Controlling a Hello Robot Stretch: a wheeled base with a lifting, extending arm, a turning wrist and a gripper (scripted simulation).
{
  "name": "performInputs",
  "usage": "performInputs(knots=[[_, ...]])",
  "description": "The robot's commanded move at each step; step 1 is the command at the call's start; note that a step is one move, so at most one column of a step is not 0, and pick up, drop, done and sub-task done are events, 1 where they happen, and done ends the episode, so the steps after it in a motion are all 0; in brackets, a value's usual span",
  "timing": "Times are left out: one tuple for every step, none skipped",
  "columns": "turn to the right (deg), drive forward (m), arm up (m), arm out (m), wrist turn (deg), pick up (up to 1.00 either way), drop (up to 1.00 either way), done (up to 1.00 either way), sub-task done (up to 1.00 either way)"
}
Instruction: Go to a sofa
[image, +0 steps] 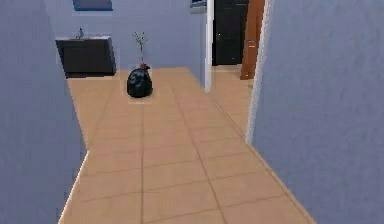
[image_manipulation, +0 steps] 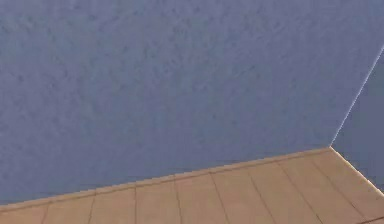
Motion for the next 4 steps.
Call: performInputs(knots=[[0.0,1.0,0.0,0.0,0.0,0.0,0.0,0.0,0.0],[3.0,0.0,0.0,0.0,0.0,0.0,0.0,0.0,0.0],[0.0,1.0,0.0,0.0,0.0,0.0,0.0,0.0,0.0],[0.0,0.3,0.0,0.0,0.0,0.0,0.0,0.0,0.0]])
